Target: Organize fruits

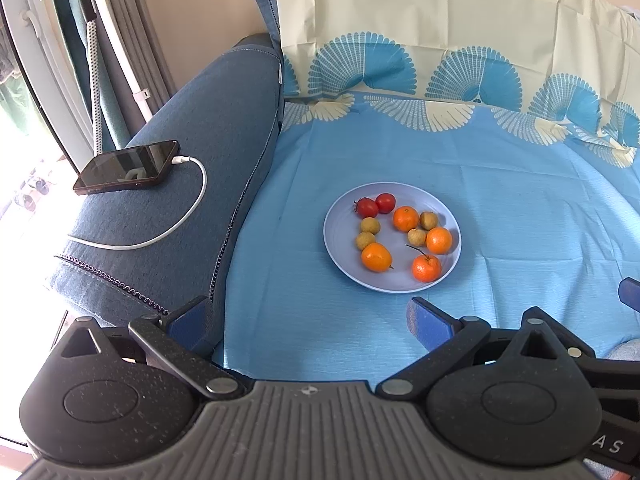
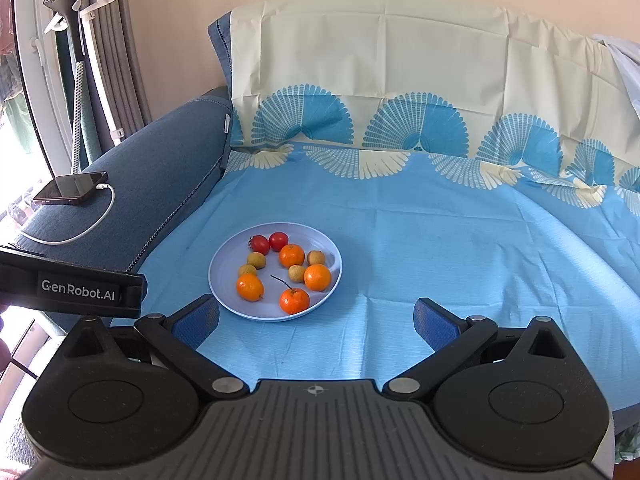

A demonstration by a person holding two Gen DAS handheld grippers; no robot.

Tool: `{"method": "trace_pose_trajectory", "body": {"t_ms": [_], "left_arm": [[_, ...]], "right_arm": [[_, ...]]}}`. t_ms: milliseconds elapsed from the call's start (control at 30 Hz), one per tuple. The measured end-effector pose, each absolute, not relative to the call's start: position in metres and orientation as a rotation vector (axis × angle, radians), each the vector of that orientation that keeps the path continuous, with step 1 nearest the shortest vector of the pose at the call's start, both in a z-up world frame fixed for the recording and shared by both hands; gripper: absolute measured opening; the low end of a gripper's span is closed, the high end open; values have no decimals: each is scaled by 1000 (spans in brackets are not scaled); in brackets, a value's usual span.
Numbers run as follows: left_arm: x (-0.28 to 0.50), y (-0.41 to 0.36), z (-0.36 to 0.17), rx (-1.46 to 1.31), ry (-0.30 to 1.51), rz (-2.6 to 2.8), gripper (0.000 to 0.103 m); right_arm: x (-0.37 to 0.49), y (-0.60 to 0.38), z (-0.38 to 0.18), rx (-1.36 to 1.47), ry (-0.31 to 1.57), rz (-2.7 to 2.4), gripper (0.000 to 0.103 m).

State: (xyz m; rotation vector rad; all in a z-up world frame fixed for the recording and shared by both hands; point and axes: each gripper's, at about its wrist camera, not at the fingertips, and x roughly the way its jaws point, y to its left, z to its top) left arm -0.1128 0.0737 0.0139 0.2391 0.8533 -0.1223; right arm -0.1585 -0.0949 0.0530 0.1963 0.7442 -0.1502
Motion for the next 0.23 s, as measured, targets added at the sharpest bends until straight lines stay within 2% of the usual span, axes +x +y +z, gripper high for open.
{"method": "trace_pose_trajectory", "body": {"t_ms": [233], "left_arm": [[-113, 74, 13, 240, 850, -119, 103]], "right_arm": [[-158, -96, 52, 198, 751, -154, 102]]}}
